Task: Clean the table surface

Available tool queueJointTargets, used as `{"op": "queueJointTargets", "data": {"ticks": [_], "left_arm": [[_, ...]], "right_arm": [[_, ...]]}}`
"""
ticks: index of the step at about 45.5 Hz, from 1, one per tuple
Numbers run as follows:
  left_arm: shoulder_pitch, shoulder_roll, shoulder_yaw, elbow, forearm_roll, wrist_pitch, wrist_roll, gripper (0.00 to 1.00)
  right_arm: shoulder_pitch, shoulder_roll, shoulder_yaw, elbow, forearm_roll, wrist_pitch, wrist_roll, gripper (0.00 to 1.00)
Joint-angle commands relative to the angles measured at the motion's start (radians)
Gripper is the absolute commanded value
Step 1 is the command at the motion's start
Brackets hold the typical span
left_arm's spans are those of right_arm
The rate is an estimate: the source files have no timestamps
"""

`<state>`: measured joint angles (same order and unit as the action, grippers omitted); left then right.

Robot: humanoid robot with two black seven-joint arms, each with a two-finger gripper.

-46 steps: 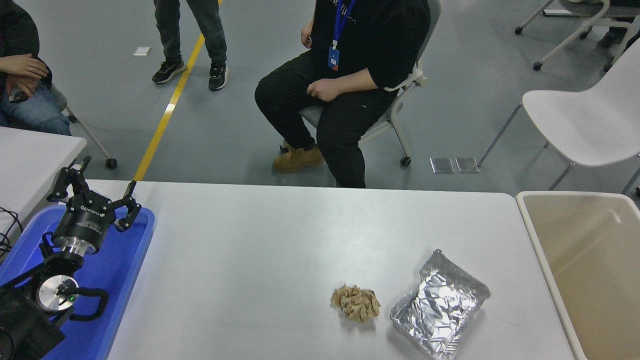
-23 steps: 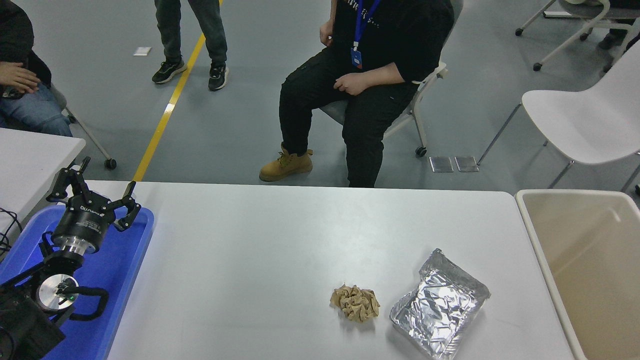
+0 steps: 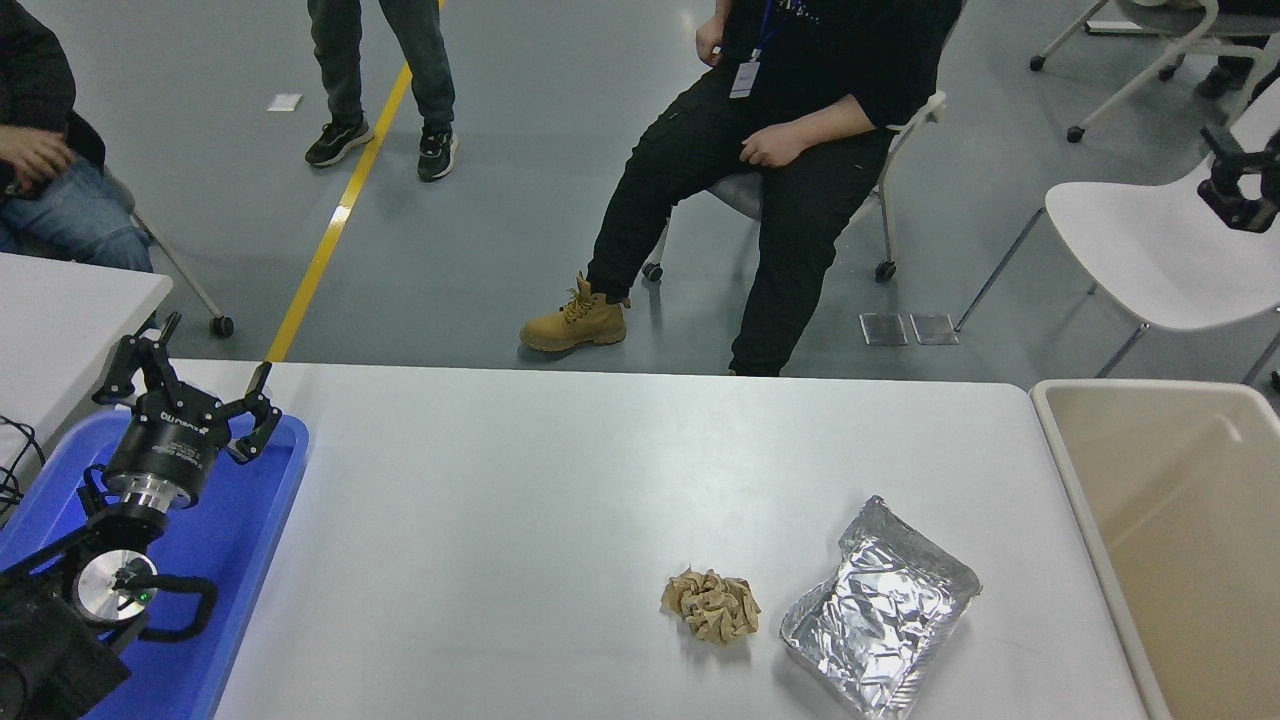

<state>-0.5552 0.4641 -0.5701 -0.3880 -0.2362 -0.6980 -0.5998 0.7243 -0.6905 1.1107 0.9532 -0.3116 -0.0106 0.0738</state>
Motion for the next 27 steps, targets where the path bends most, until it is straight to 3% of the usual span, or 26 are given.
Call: {"op": "queueJointTargets", "data": {"ticks": [1,16,27], "left_arm": [[0.0,0.001,-0.001,0.0,0.0,0.0,0.0,1.0],[0.0,0.001,-0.001,0.0,0.0,0.0,0.0,1.0],[0.0,0.001,-0.001,0.0,0.0,0.0,0.0,1.0]], "right_arm": [[-0.157,0.114,0.122,0.065,-0.004,0.021,0.035,0.98],[-0.359,0.285,0.218,0.099,-0.007,0.103,0.06,0.98],[-0.413,0.316,0.205,0.087,-0.009,0.115,0.107,0.98]]}}
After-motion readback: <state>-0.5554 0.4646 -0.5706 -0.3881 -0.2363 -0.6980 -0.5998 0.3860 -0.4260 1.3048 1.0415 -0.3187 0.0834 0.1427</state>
